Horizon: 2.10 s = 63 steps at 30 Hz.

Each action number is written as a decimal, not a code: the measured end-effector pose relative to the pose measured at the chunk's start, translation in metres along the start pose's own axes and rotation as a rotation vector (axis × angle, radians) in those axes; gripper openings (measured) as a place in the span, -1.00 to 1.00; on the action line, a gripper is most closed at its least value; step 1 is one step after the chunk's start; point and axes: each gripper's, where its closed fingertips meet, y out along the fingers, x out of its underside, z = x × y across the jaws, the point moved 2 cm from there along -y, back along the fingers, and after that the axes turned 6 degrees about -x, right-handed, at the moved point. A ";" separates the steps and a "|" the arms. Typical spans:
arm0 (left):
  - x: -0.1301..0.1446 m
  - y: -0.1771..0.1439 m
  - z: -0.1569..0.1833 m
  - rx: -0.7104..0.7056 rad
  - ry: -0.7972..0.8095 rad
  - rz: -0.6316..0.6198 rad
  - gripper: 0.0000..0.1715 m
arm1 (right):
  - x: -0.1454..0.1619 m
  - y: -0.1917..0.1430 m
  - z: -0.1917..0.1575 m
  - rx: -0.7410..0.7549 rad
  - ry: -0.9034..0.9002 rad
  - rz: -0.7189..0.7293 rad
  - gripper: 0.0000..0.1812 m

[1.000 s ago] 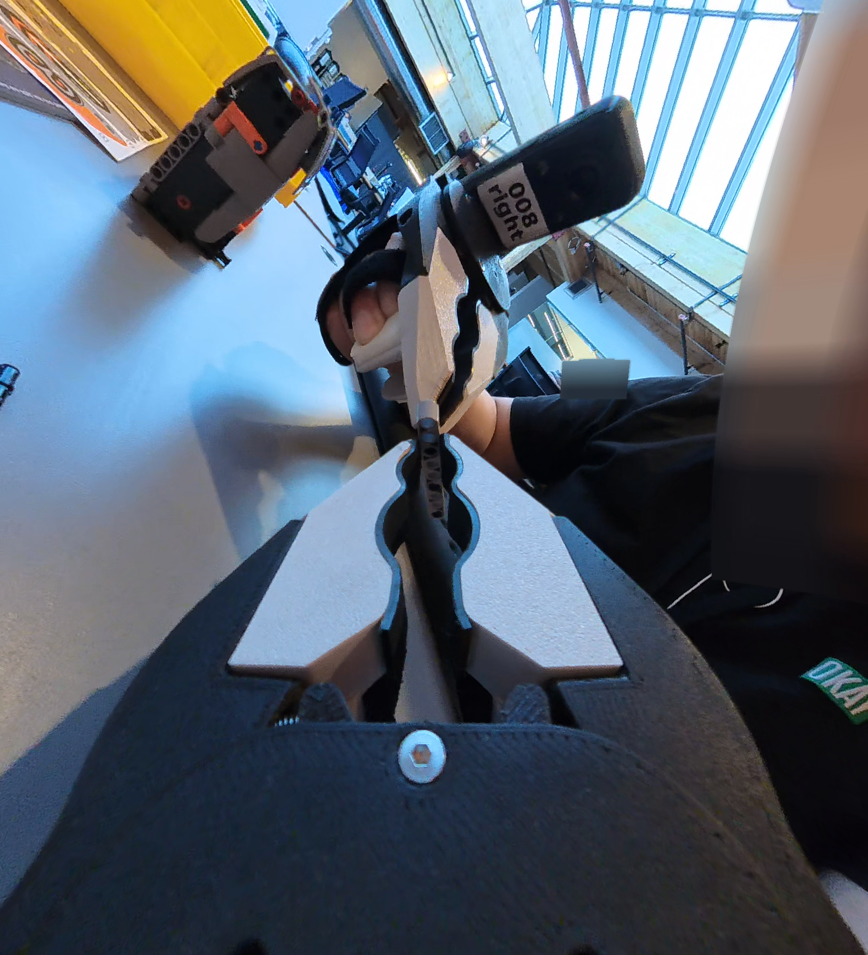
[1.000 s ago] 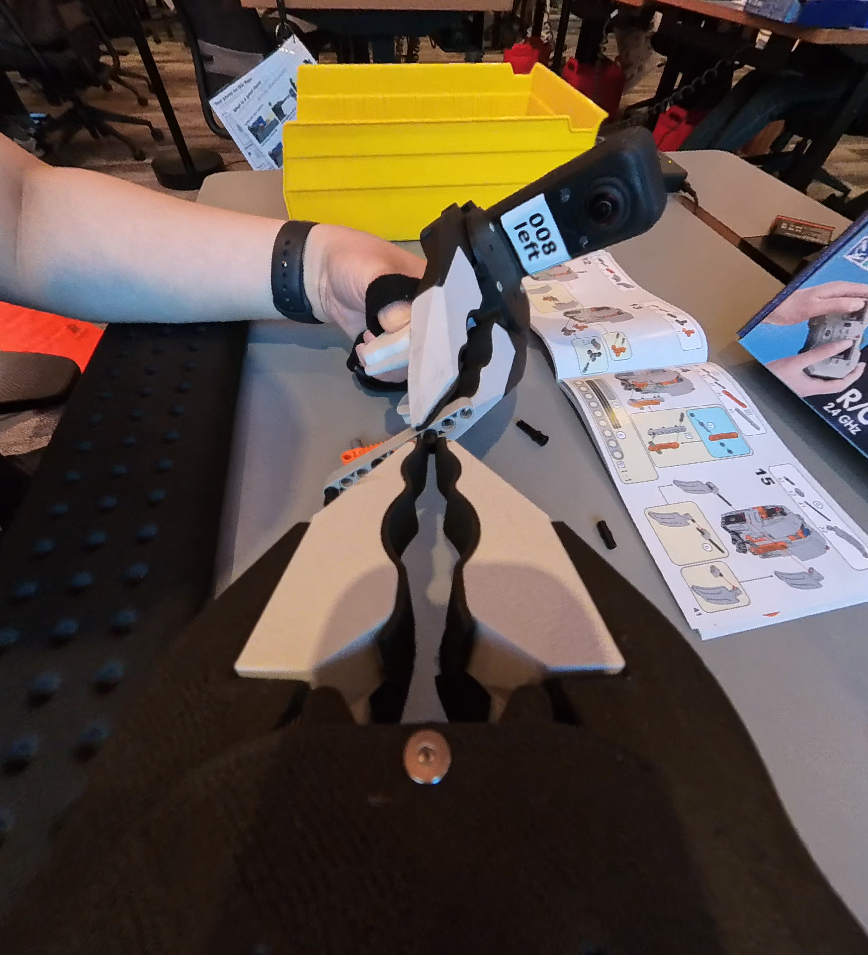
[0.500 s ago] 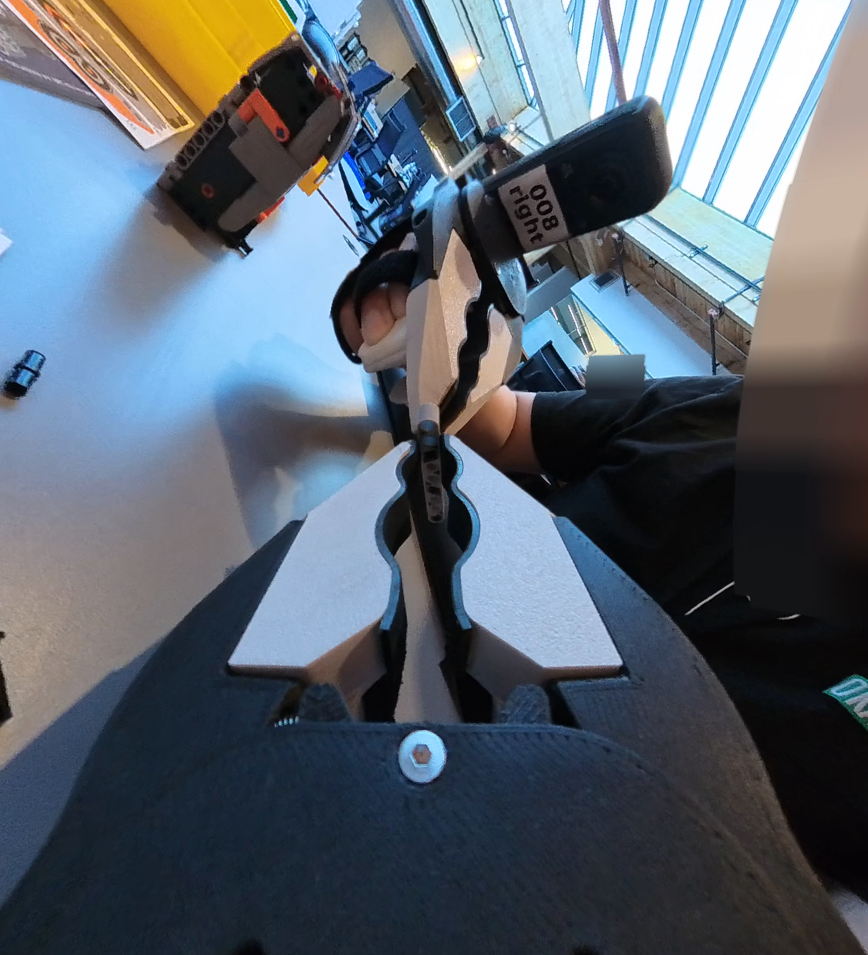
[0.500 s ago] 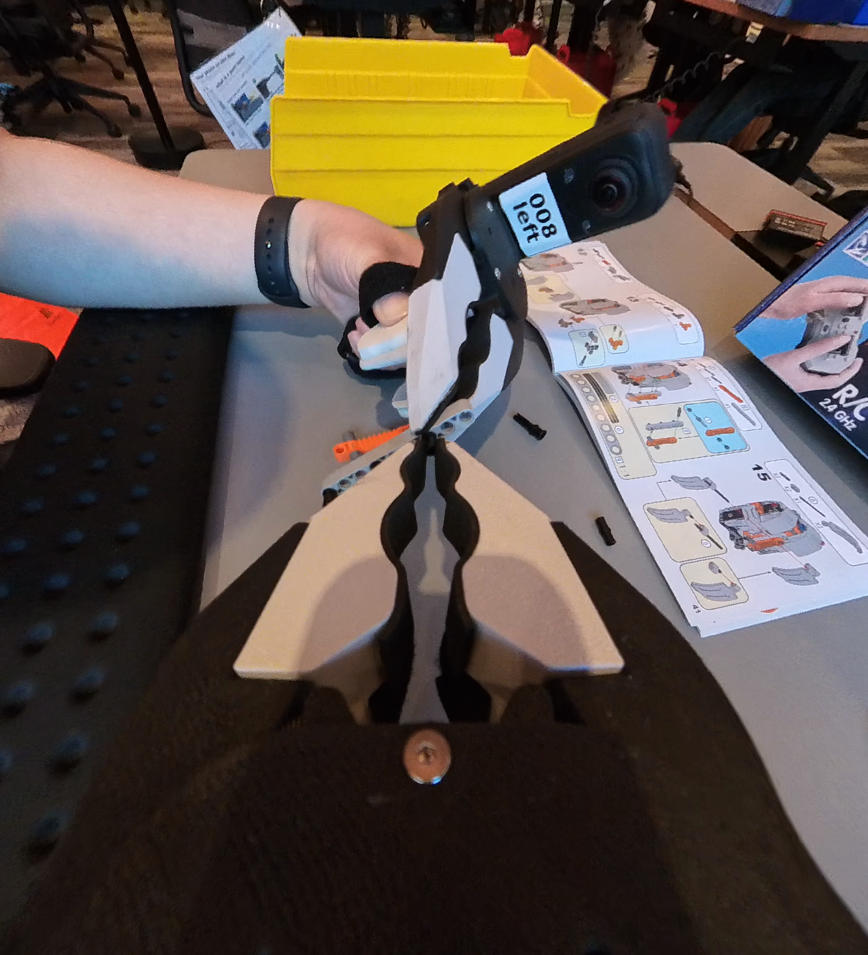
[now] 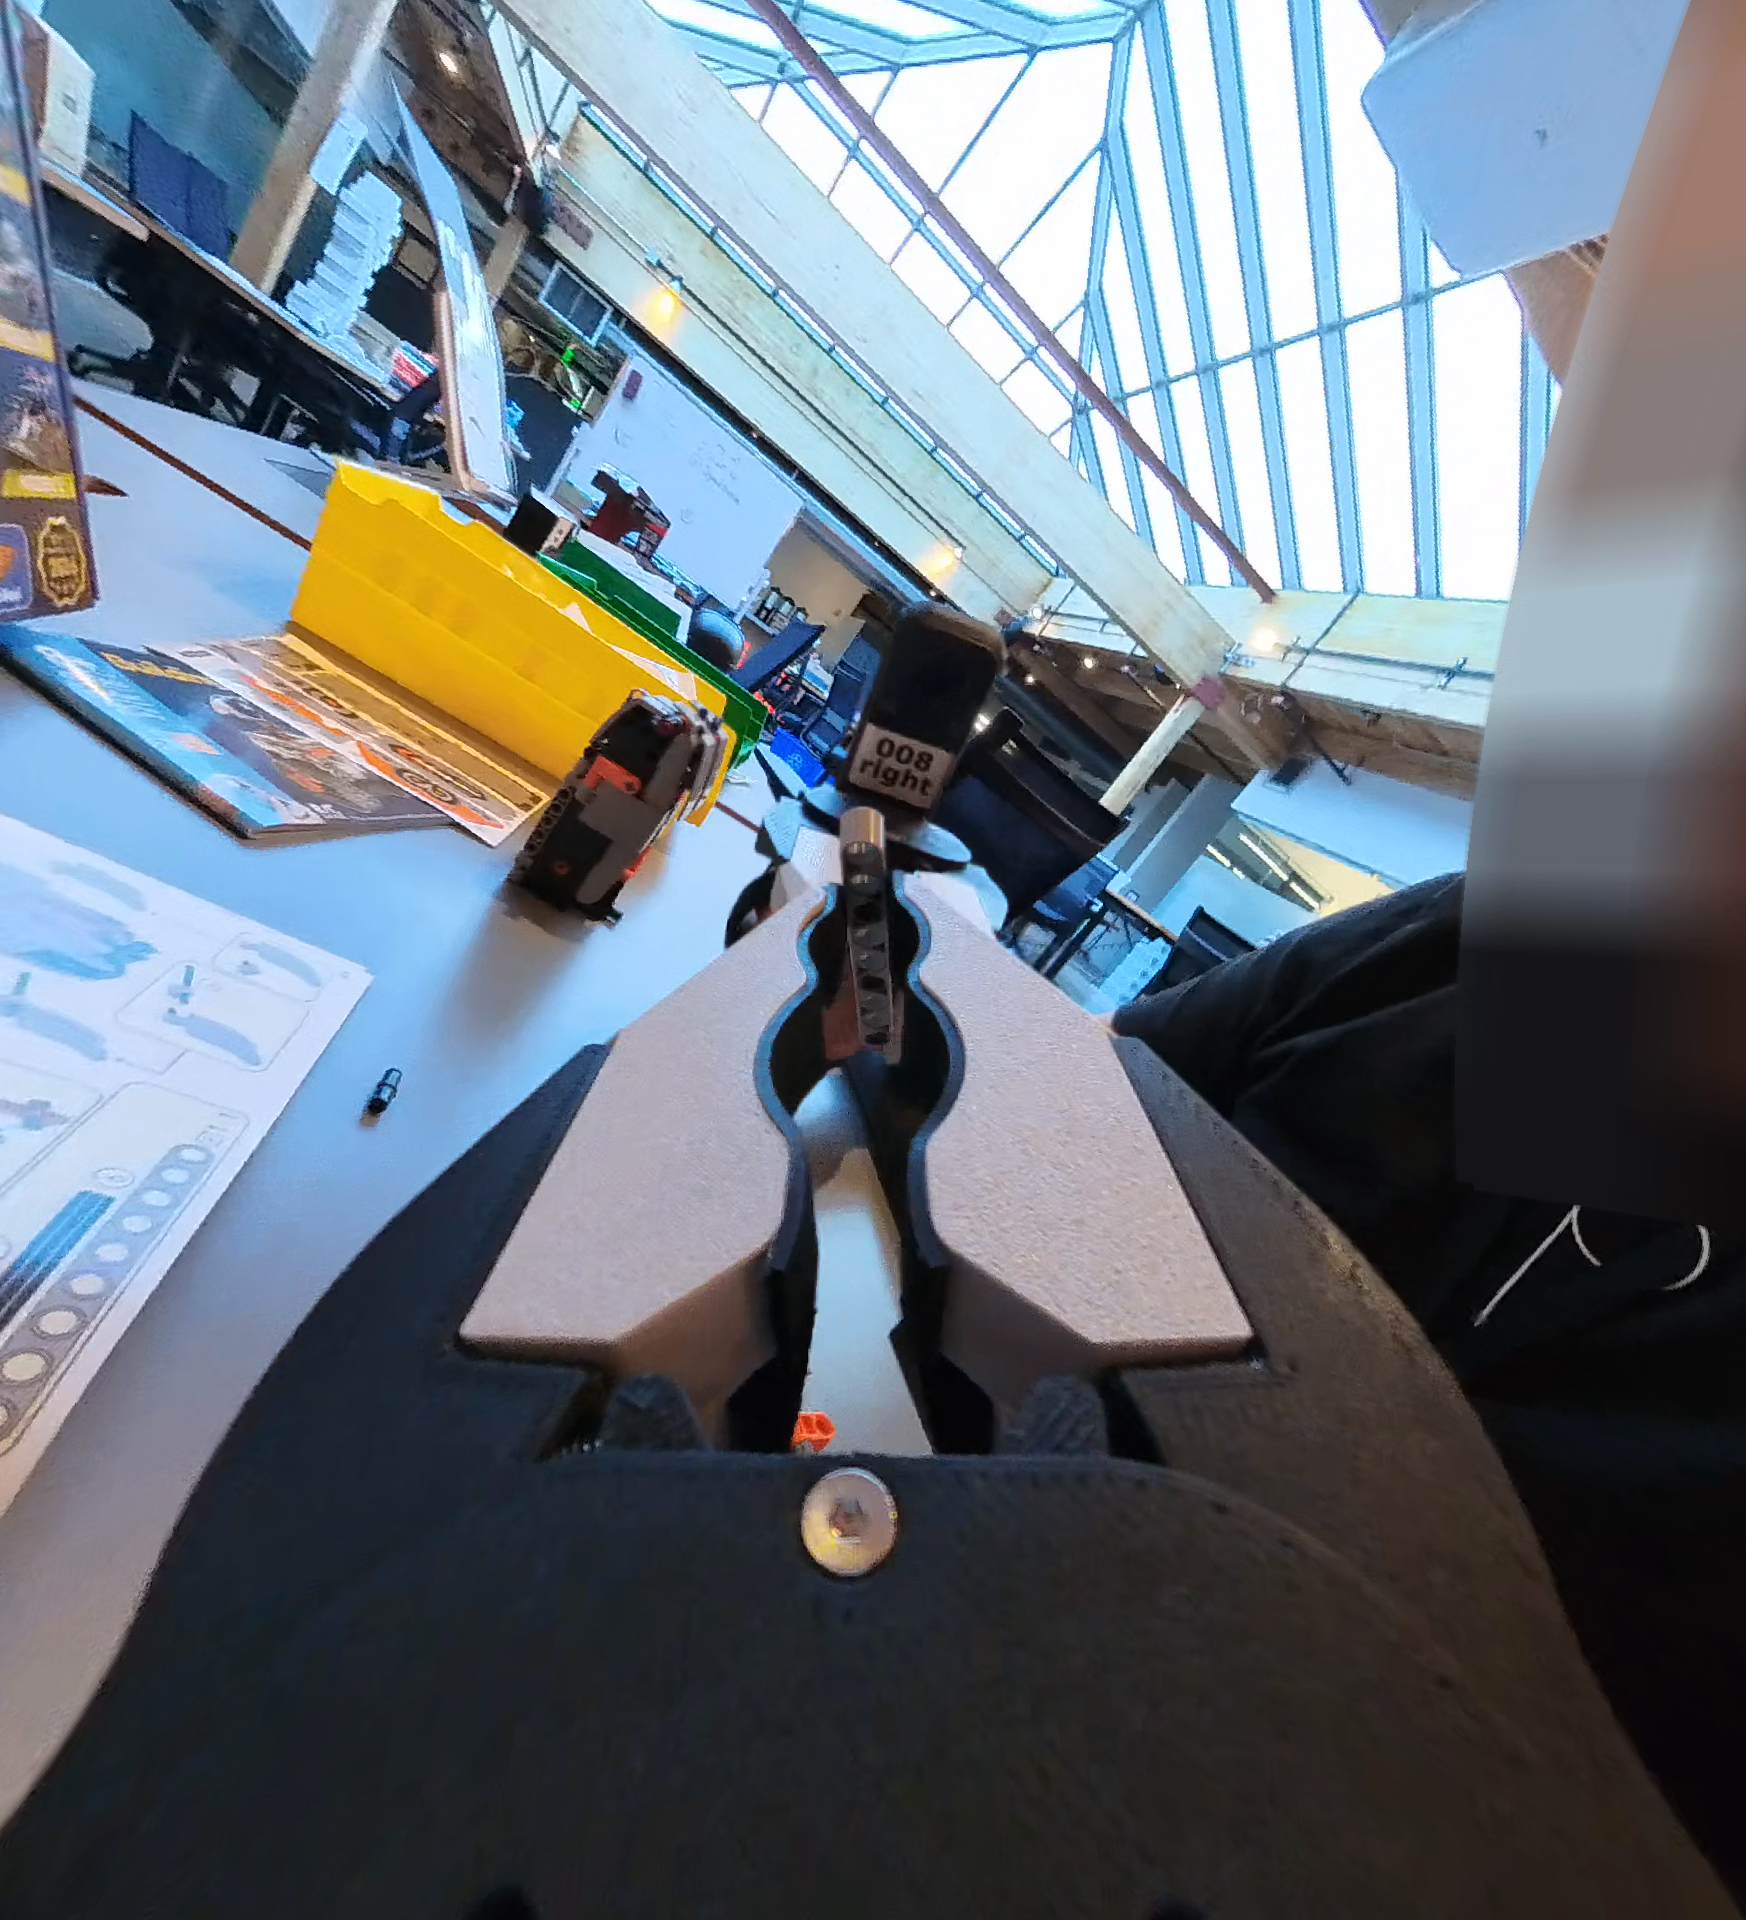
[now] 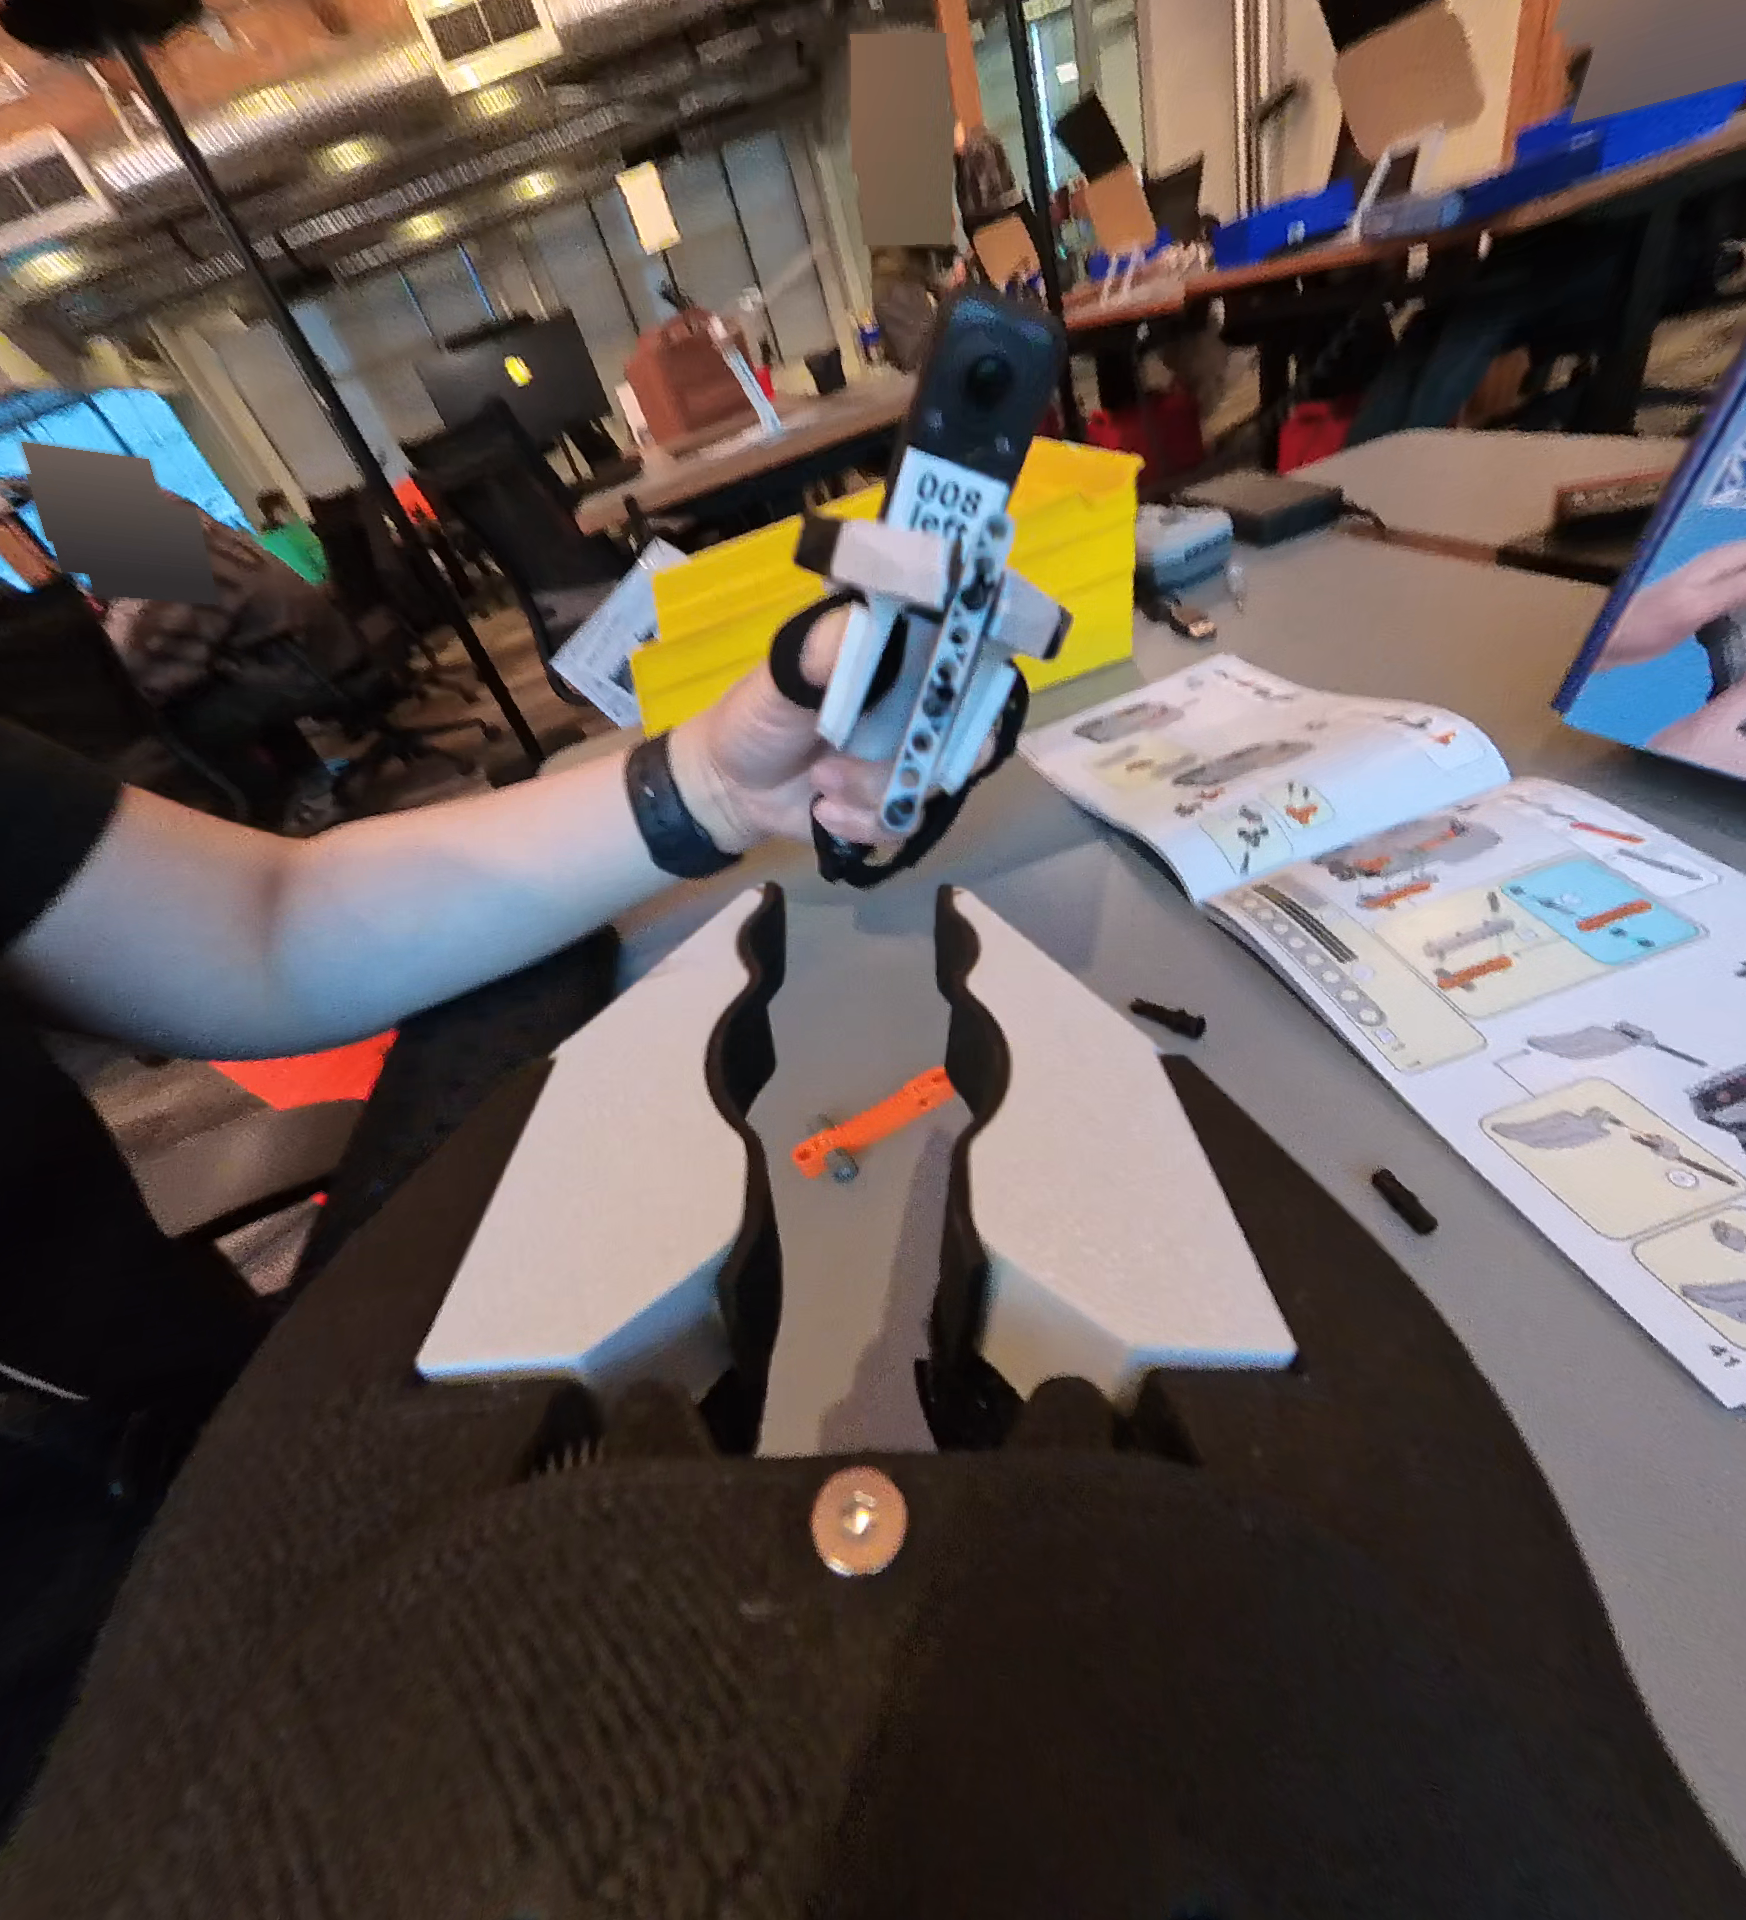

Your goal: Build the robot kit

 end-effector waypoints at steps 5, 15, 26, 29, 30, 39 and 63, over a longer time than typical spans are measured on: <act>0.011 0.006 -0.021 -0.078 -0.149 -0.038 -0.96 | 0.004 0.003 0.011 0.151 -0.189 -0.071 -0.67; 0.008 0.023 -0.041 -0.165 -0.365 0.148 -0.96 | -0.004 0.004 0.039 0.690 -0.631 -0.250 -0.57; 0.003 0.028 -0.040 -0.211 -0.332 0.232 -0.96 | -0.005 -0.008 0.046 0.728 -0.577 -0.246 -0.85; 0.003 0.028 -0.040 -0.208 -0.341 0.243 -0.96 | -0.006 -0.009 0.046 0.741 -0.600 -0.276 -0.84; 0.002 0.029 -0.039 -0.200 -0.346 0.246 -0.96 | -0.008 -0.009 0.045 0.742 -0.618 -0.281 -0.85; 0.008 0.034 -0.042 -0.267 -0.312 0.237 -0.96 | -0.010 -0.010 0.048 0.759 -0.608 -0.292 -0.66; 0.017 0.049 -0.039 -0.320 -0.244 0.199 -0.96 | -0.012 -0.009 0.057 0.815 -0.628 -0.341 -0.67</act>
